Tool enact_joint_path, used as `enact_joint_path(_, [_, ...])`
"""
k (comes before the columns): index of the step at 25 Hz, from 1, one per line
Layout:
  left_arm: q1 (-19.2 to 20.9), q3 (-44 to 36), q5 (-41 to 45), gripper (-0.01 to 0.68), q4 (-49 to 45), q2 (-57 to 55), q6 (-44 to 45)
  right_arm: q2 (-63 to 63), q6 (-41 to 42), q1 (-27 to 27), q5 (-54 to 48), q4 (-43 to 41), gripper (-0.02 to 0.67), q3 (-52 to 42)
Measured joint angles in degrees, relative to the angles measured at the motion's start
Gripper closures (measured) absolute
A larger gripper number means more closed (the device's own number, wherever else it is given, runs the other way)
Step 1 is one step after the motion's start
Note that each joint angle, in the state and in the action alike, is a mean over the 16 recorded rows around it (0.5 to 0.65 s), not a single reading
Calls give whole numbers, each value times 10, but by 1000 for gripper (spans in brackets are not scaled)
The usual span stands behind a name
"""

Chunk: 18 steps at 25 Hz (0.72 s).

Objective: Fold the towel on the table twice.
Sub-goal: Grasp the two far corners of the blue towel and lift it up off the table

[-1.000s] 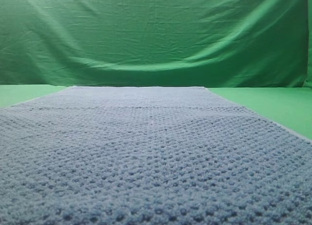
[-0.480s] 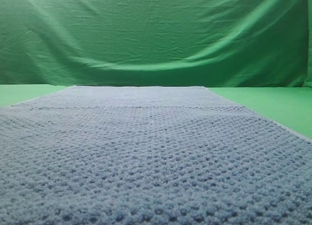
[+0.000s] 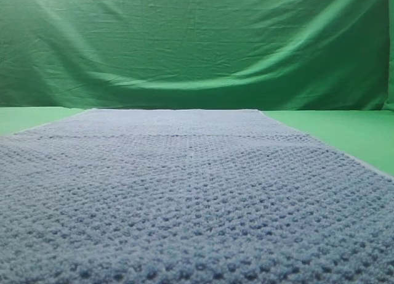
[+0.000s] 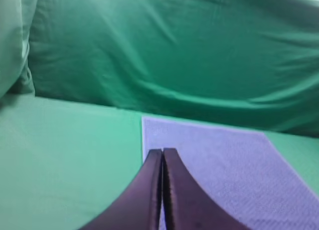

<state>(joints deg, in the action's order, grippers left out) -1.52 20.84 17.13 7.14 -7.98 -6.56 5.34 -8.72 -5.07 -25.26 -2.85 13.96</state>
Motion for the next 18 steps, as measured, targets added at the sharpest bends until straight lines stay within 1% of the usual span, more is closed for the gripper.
enact_joint_path(4, [0,16,40,673,-3,-22,0,26,-1,0,-51,14,649,24])
enact_joint_path(11, [-4,37,100,673,-3,-69,-1,92,12,-1,-94,29,649,76])
enact_joint_path(14, [-15,59,136,673,-3,-107,-1,139,18,-8,-123,29,649,114])
enact_joint_path(18, [-39,98,192,673,-3,-180,-1,224,27,-28,-169,26,649,173])
